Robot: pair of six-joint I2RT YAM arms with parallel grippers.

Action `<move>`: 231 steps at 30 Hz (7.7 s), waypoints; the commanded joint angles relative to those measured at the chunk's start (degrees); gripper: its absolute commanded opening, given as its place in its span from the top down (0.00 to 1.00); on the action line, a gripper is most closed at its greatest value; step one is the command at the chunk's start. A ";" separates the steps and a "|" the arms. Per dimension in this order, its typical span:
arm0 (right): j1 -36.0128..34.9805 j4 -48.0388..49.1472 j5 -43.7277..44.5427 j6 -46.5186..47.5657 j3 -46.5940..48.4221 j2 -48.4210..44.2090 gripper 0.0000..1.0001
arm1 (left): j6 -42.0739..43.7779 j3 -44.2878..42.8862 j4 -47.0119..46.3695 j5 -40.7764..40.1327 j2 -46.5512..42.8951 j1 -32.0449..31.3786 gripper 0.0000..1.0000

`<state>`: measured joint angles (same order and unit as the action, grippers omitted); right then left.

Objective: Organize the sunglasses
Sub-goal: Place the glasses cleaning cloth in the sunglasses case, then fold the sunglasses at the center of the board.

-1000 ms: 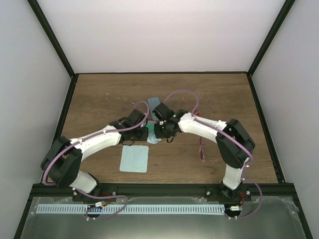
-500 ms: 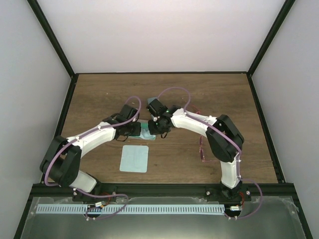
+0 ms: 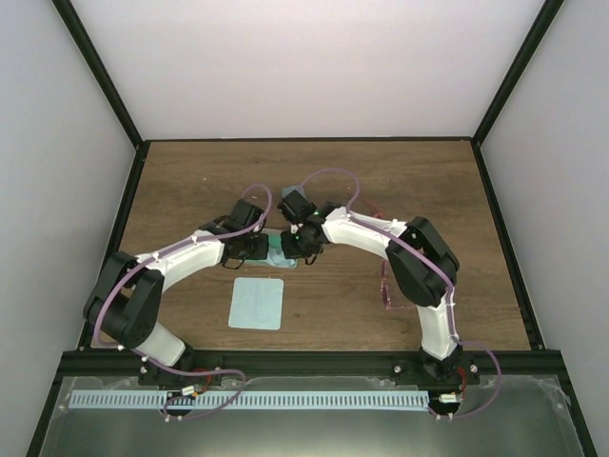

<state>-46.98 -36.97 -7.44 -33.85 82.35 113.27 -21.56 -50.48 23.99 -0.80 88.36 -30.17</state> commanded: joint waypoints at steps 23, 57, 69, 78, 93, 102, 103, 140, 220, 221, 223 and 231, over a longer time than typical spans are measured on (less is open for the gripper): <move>-0.41 -0.02 0.35 0.26 4.78 0.29 0.99 | 2.86 -3.93 -0.21 -2.62 0.23 0.69 0.96; -1.51 0.82 2.26 -0.26 3.24 0.69 0.99 | 5.04 -3.87 -0.39 -1.93 -0.12 1.65 0.96; -2.06 1.81 1.54 -0.52 2.40 3.17 0.99 | 5.38 -1.19 -1.49 -1.05 1.09 1.72 0.96; -2.06 1.55 3.05 -0.13 2.66 4.08 0.99 | 5.39 0.79 -2.47 -1.03 1.29 1.76 0.96; -2.02 1.11 3.96 0.10 2.62 5.20 0.99 | 5.41 1.72 -0.88 -3.83 2.83 1.78 0.96; -2.04 1.02 4.26 0.33 2.86 5.13 0.98 | 3.99 0.81 2.84 -8.30 4.84 1.78 0.84; -2.06 0.92 4.28 0.36 2.84 5.13 0.98 | 3.86 0.68 3.16 -8.63 4.89 1.78 0.80; -2.57 1.71 5.38 -3.30 -5.63 -10.25 0.74 | -4.38 -1.76 4.06 6.10 -7.17 1.70 0.95; 23.77 -18.99 11.22 -49.46 -53.79 -68.26 0.49 | -12.74 -25.99 -4.48 -4.21 13.83 -24.66 0.00; 24.92 -18.33 10.85 -48.32 -53.74 -67.74 0.49 | -12.64 -25.99 -4.49 -4.21 13.86 -24.62 0.00; 27.35 -16.90 10.10 -45.49 -53.36 -65.91 0.49 | -12.28 -26.16 -4.48 -4.00 14.01 -24.64 0.00; 35.47 -13.35 7.87 -35.82 -49.88 -57.14 0.50 | -11.15 -25.97 -4.30 -4.47 13.70 -24.67 0.00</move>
<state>-14.33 -52.51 1.96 -75.68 28.99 53.04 -33.87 -75.02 20.21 -5.19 101.43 -54.54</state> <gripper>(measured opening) 0.496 0.998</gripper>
